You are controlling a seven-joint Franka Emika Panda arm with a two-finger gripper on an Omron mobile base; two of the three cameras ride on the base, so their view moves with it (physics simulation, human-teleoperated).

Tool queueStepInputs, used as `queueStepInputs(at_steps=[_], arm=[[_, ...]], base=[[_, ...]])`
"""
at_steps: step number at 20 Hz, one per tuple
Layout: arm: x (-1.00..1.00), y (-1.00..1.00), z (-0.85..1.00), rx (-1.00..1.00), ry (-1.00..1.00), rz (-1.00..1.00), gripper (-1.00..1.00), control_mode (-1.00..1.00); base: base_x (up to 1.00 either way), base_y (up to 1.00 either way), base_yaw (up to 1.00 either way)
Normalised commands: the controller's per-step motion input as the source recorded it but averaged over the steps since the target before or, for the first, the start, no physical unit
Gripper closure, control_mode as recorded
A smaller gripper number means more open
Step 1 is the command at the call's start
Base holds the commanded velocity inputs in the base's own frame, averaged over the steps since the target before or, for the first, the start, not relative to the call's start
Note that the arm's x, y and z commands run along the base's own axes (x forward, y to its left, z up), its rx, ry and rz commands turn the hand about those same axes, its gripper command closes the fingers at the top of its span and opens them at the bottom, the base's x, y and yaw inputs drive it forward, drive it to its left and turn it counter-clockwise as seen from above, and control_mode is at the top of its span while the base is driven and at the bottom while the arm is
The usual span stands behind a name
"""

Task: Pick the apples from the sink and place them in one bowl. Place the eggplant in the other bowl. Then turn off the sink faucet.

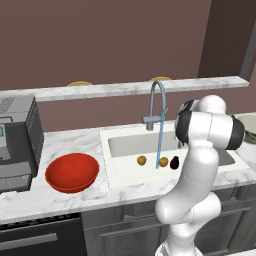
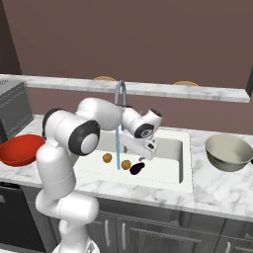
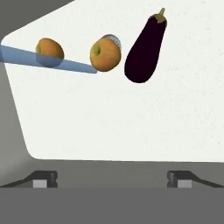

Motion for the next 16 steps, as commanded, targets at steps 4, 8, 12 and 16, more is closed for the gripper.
queueStepInputs(at_steps=[4, 8, 12, 16], arm=[[0.0, 0.0, -0.25, 0.0, 0.0, 0.0, -1.0, -1.0], [0.0, 0.0, -0.23, 0.0, 0.04, 0.0, -1.0, -1.0], [0.03, 0.01, -0.25, 0.0, 0.07, 0.0, -1.0, -1.0], [0.1, 0.02, -0.25, 0.0, 0.08, 0.0, -1.0, -1.0]], base=[[0.0, 0.0, 0.0], [0.0, 0.0, 0.0], [0.0, 0.0, 0.0], [0.0, 0.0, 0.0]])
